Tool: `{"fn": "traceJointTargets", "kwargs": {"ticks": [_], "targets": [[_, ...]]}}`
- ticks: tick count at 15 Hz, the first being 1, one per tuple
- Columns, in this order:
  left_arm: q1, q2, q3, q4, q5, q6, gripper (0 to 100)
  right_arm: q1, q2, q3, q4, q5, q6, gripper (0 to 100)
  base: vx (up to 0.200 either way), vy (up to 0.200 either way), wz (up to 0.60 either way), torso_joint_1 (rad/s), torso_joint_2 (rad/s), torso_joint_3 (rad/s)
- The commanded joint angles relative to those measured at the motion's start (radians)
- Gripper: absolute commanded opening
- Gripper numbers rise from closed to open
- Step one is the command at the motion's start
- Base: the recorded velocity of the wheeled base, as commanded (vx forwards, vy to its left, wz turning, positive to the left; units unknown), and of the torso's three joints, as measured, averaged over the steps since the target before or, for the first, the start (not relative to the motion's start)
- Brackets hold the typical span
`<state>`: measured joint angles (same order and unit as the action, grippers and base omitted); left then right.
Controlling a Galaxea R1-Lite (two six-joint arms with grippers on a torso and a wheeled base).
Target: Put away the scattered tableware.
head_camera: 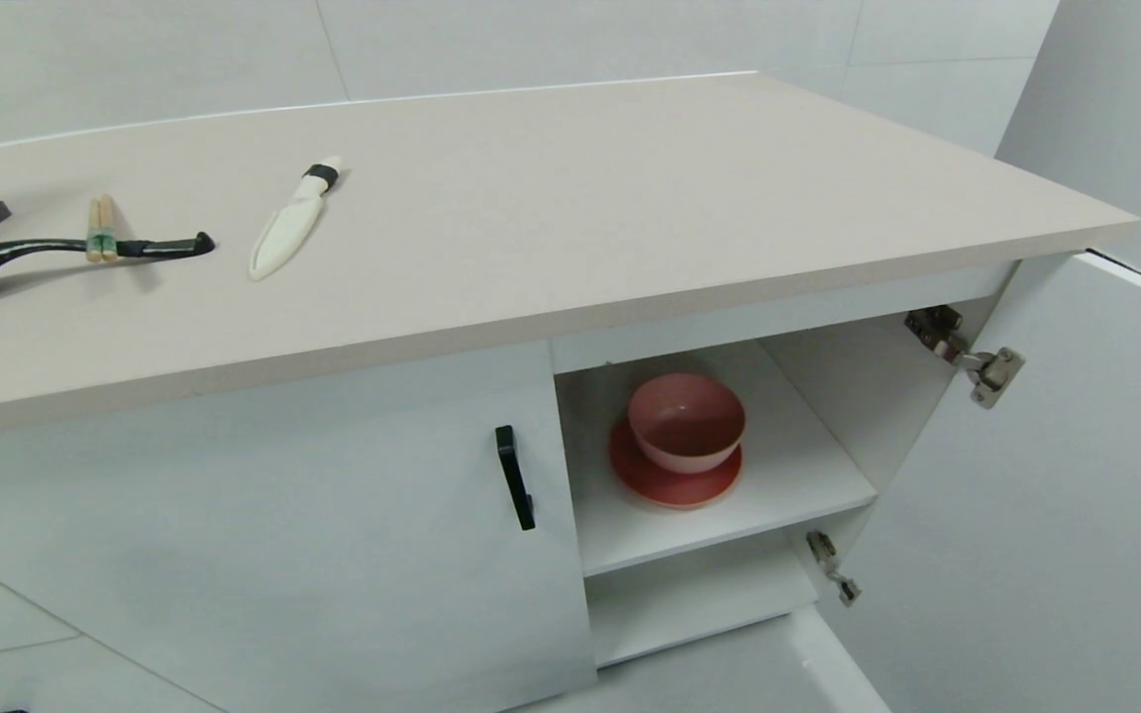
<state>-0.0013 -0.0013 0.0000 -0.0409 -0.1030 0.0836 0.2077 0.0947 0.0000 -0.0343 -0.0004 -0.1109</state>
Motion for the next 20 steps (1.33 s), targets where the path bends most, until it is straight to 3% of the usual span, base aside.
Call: {"fn": "traceJointTargets", "kwargs": {"ticks": [1, 2, 3, 4, 6, 11, 20], "targets": [[0.0, 0.001, -0.002, -0.001, 0.002, -0.004, 100, -0.065, 0.005, -0.002, -0.001, 0.002, -0.001, 100, -0.2, 0.0, 0.0, 0.002, 0.01, -0.007], [0.0, 0.001, -0.002, -0.001, 0.002, -0.004, 100, -0.105, 0.005, -0.002, -0.003, 0.0, 0.0, 100, 0.0, 0.0, 0.0, 0.0, 0.0, 0.0], [0.0, 0.001, 0.0, -0.001, 0.0, 0.001, 100, -0.215, -0.052, -0.002, -0.001, 0.005, 0.0, 100, 0.0, 0.0, 0.0, 0.0, 0.0, 0.0], [0.0, 0.001, 0.0, -0.001, 0.0, 0.002, 100, -0.226, -0.062, 0.0, -0.001, 0.005, 0.003, 100, 0.0, 0.0, 0.0, 0.0, 0.0, 0.0], [0.0, 0.001, -0.002, -0.001, -0.001, 0.004, 100, -0.212, -0.095, 0.0, 0.036, -0.001, 0.066, 100, 0.0, 0.0, 0.0, 0.0, 0.0, 0.0], [0.0, 0.001, 0.0, -0.001, -0.001, 0.002, 100, -0.212, -0.095, 0.0, 0.034, -0.001, 0.073, 100, 0.0, 0.0, 0.0, 0.0, 0.0, 0.0], [0.0, 0.001, 0.0, -0.001, 0.0, -0.001, 100, -0.212, -0.095, 0.0, 0.036, 0.0, 0.076, 100, -0.2, 0.0, 0.0, 0.003, 0.0, 0.003]]}}
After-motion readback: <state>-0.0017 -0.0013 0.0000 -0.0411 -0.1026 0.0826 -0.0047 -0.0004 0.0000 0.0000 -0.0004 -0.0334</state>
